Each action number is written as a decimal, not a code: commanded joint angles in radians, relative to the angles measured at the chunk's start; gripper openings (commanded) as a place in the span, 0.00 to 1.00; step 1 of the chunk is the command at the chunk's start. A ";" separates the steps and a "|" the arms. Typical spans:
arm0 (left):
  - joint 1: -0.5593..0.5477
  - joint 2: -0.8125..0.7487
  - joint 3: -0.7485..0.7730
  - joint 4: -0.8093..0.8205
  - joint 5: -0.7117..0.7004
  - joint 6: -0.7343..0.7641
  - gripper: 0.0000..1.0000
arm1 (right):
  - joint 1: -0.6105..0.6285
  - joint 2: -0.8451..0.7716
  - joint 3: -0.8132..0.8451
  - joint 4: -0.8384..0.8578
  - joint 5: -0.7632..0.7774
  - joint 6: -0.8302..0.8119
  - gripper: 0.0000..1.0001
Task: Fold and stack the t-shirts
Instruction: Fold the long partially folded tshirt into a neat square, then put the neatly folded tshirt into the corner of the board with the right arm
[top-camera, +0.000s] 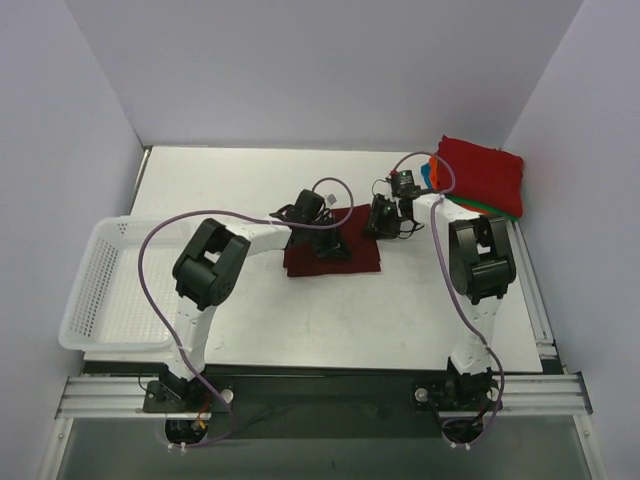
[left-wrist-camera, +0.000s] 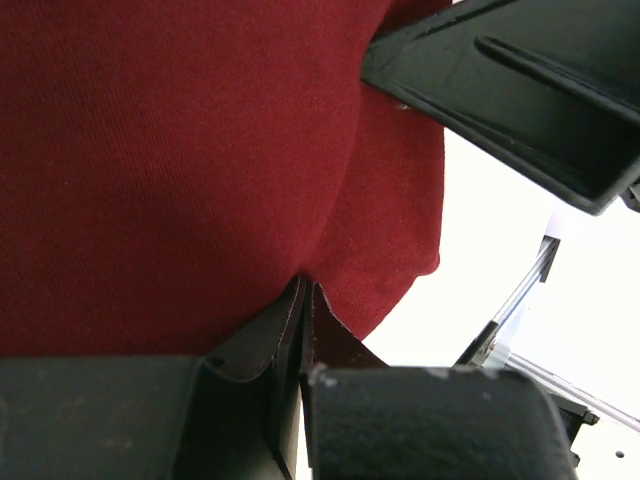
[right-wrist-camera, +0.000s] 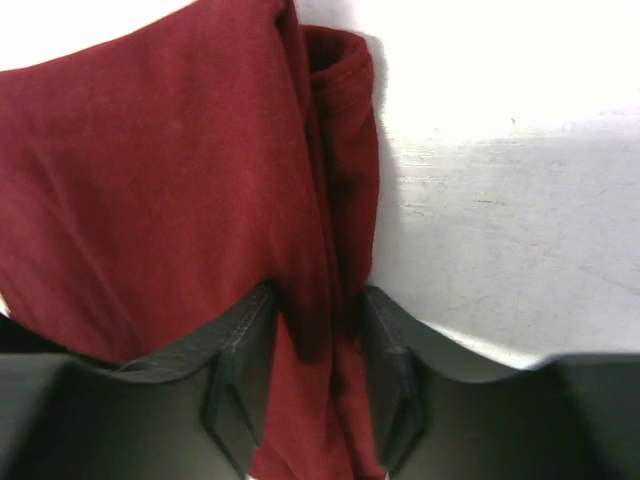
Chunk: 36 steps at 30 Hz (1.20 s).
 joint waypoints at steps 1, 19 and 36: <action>-0.003 -0.022 0.038 -0.043 -0.024 0.020 0.08 | 0.017 0.051 0.013 -0.097 0.102 -0.006 0.32; 0.032 -0.657 -0.265 -0.441 -0.146 0.345 0.07 | 0.059 0.077 0.352 -0.428 0.708 -0.305 0.00; 0.147 -0.943 -0.485 -0.521 -0.147 0.496 0.08 | 0.022 0.169 0.875 -0.564 1.001 -0.711 0.00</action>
